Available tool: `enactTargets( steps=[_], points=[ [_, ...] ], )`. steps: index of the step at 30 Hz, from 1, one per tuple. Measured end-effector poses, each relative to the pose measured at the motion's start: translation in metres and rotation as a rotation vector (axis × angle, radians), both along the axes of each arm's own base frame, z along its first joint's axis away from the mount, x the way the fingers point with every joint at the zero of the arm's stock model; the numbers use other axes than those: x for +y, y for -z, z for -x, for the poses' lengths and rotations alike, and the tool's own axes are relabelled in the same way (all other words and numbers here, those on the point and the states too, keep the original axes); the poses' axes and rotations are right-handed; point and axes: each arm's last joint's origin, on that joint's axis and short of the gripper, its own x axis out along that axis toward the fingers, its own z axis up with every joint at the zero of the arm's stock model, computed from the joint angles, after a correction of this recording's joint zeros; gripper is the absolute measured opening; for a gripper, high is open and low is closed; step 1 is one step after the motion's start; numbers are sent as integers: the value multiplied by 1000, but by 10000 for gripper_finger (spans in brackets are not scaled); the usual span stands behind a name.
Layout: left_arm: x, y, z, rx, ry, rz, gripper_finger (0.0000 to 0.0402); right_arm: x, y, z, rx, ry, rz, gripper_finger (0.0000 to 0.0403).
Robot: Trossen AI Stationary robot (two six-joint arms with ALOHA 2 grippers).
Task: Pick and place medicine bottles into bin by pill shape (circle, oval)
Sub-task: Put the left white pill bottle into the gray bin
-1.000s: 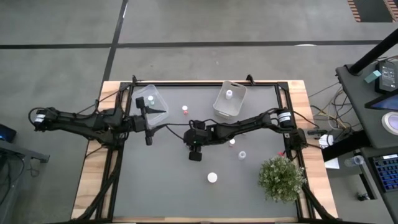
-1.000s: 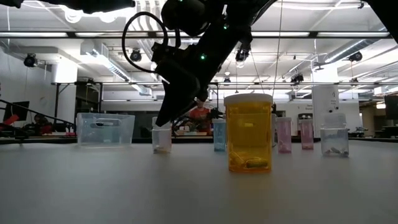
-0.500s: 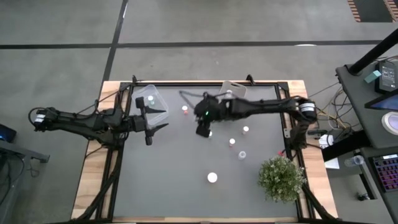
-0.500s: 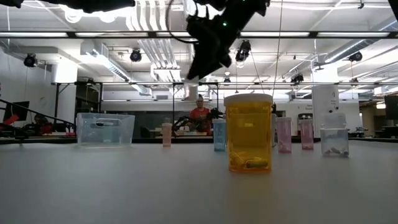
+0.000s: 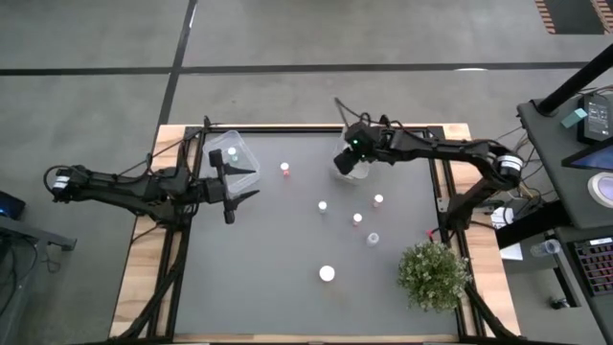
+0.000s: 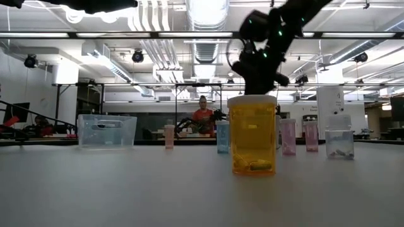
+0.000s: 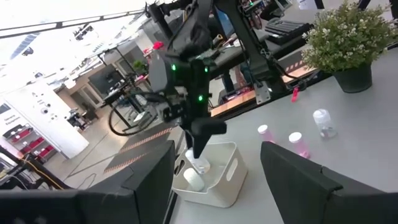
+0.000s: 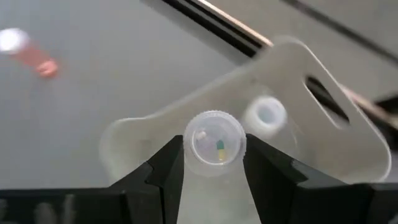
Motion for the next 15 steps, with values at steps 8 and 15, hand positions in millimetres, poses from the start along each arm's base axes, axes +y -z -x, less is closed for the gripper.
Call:
enactTargets(
  steps=[8, 15],
  points=[
    [0, 0, -1, -3, 0, -4, 223, -11, 33, 8, -65, 53, -42, 143],
    [0, 1, -4, 7, 0, -21, 223, -15, 54, -4, -6, 37, -66, 144]
  ],
)
